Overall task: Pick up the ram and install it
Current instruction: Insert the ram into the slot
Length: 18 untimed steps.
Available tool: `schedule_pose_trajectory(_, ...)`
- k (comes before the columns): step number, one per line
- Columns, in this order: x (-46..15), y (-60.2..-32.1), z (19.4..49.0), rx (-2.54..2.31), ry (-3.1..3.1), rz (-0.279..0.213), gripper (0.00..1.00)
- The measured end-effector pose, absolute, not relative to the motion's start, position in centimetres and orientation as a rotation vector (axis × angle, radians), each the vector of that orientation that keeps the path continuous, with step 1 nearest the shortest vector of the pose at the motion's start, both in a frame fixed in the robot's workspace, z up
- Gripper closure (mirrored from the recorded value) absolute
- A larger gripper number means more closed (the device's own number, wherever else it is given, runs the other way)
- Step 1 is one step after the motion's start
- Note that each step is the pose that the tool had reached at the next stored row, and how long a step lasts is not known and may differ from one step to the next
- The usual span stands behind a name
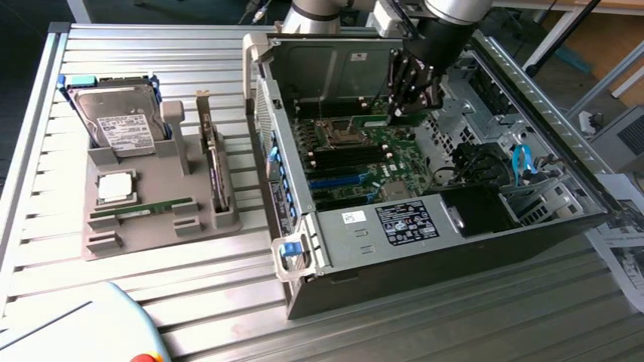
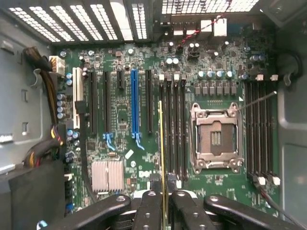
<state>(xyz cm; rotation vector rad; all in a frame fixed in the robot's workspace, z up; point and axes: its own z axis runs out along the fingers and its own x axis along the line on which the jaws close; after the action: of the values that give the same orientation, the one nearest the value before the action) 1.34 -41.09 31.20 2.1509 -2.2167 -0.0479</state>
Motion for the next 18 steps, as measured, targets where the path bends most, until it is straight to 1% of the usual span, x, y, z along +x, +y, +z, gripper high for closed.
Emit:
schedule_pose_trajectory(9,-0.5,-41.1,28.6,2.134,-2.215,-0.027,0.85)
schedule_pose_trajectory(18,-1.2,-41.1,26.9,2.124,-2.217,-0.018,0.85)
